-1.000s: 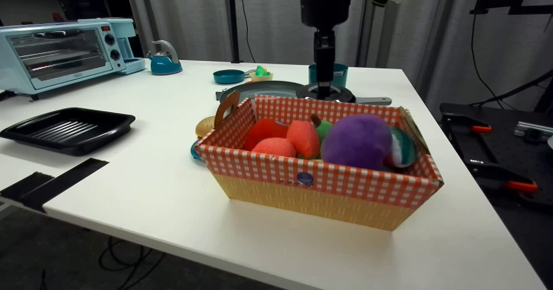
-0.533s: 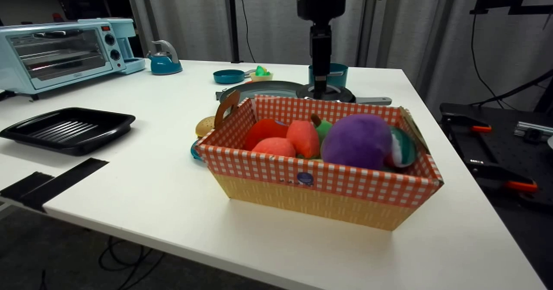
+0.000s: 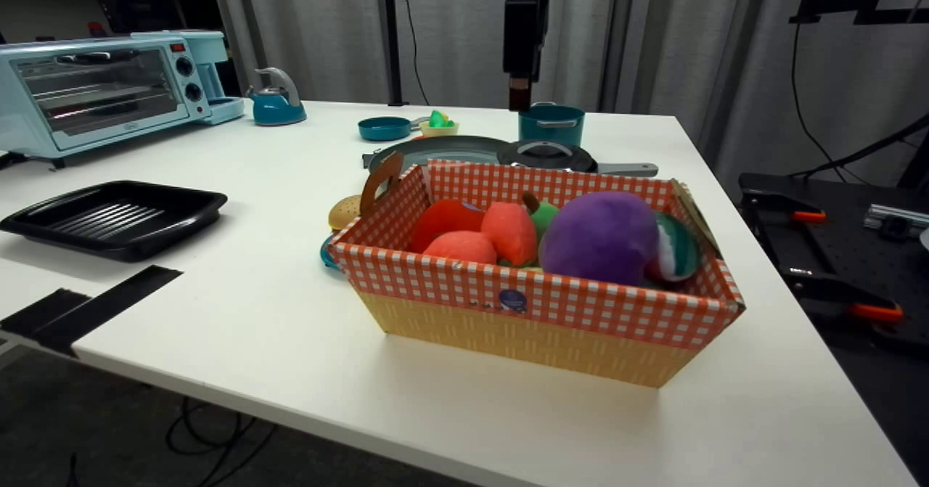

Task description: Uncover the small pot,put a plush toy in the pot and cover it

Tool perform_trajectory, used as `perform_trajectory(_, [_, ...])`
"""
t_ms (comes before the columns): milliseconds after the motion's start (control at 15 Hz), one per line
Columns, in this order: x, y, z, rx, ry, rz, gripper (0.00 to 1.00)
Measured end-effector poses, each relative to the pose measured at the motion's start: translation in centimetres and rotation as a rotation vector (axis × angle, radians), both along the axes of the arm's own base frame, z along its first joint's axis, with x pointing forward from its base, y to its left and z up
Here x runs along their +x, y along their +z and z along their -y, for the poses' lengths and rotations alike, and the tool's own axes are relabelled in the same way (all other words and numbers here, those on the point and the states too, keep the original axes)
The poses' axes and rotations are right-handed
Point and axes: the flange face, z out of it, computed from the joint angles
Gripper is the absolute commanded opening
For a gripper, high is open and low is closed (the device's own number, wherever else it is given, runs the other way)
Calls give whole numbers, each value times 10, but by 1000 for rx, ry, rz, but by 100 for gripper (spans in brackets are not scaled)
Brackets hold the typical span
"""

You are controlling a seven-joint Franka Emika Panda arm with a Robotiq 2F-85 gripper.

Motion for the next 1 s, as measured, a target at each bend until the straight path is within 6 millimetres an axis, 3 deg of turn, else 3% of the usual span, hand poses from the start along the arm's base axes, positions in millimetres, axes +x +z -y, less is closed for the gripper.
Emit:
perform_trajectory(467, [-1,38,35,20,-91,53,100])
perform_trajectory(1000, [-18,68,67,-5,-163,30,100])
